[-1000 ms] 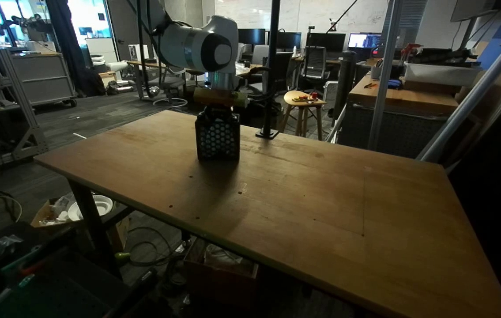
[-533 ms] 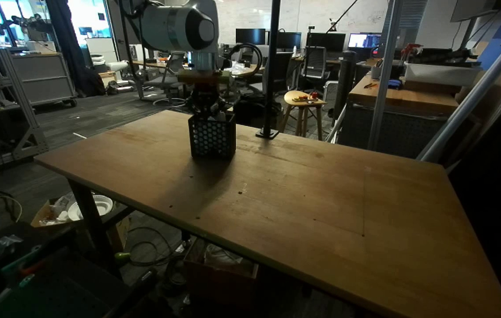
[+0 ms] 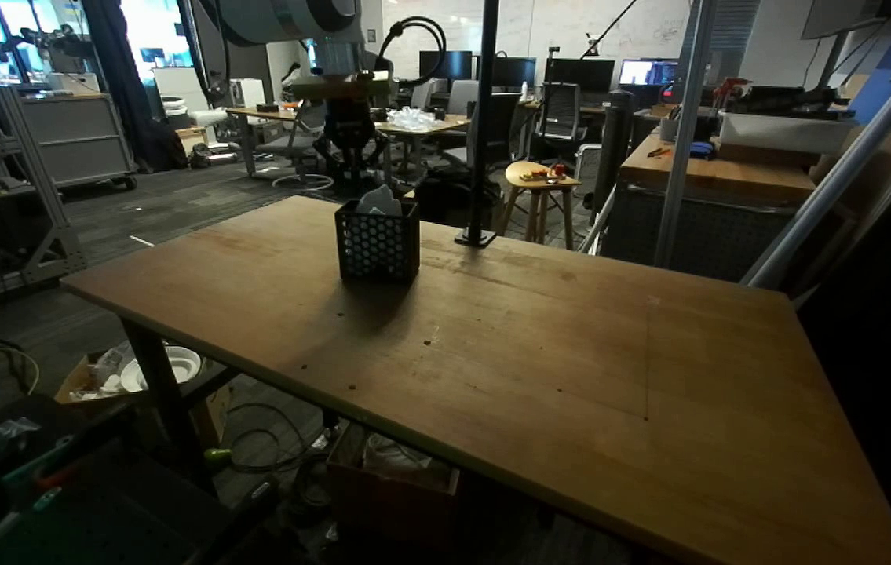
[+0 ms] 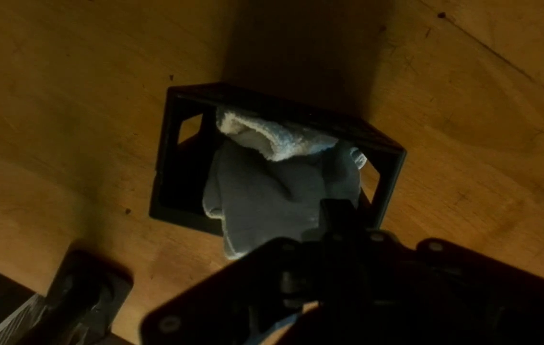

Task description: Put the towel deep inside the black object

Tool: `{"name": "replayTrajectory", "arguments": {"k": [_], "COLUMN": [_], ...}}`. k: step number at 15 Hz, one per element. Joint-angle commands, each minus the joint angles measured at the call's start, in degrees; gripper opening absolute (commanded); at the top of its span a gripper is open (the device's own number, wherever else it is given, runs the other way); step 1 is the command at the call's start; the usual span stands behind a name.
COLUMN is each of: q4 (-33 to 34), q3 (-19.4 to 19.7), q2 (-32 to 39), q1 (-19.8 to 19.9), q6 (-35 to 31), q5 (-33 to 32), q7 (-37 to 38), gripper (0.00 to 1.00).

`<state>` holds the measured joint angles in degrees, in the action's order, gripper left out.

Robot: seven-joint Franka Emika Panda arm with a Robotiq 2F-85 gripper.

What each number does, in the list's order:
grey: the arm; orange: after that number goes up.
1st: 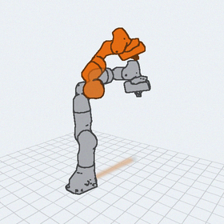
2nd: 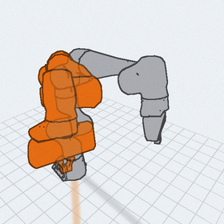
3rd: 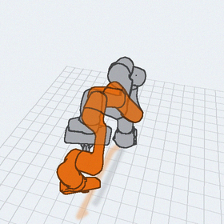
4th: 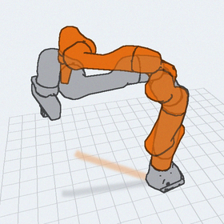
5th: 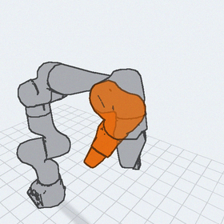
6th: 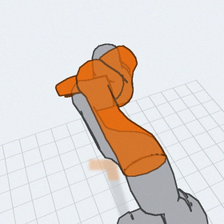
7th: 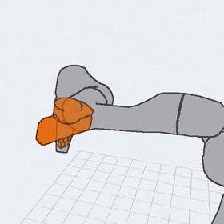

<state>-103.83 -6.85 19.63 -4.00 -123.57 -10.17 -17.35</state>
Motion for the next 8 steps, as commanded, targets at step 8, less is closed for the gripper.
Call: {"name": "replayTrajectory", "arguments": {"k": [8], "q4": [10.38], "q3": [0.99], "q2": [3.77], "q1": [-0.38], "q6": [3.05], "q5": [-2.41], "q7": [-1.9], "gripper": [0.01]}}
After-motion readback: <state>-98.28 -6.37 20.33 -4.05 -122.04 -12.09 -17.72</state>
